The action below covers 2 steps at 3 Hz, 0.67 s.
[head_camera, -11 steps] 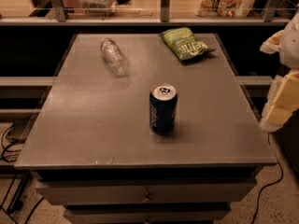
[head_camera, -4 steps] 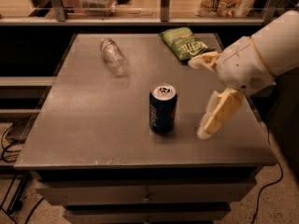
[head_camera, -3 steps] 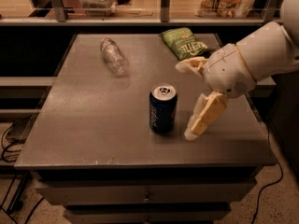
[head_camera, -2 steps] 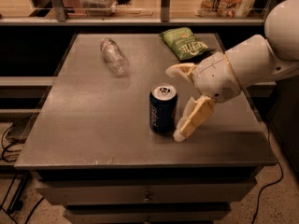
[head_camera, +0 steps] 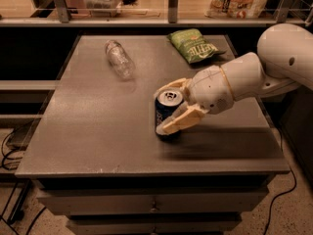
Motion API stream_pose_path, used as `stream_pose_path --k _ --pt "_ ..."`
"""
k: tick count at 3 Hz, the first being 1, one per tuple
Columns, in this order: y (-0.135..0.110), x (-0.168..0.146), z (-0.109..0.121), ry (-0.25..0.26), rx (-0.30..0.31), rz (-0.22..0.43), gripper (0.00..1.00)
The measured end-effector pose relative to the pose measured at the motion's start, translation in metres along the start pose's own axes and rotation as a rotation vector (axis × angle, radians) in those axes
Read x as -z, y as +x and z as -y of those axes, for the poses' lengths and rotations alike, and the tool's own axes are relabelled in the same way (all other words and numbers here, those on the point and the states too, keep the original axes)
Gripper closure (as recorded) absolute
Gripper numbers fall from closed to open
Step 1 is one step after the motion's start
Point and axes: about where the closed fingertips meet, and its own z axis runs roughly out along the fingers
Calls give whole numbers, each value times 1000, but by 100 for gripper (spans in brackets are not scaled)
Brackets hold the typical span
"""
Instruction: Knock pepsi can over
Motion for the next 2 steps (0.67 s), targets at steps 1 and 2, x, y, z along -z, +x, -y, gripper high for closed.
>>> stream_pose_path --k 1,2 --pt "-3 2 5 3 14 -24 65" --pt "-2 23 16 30 48 -148 88"
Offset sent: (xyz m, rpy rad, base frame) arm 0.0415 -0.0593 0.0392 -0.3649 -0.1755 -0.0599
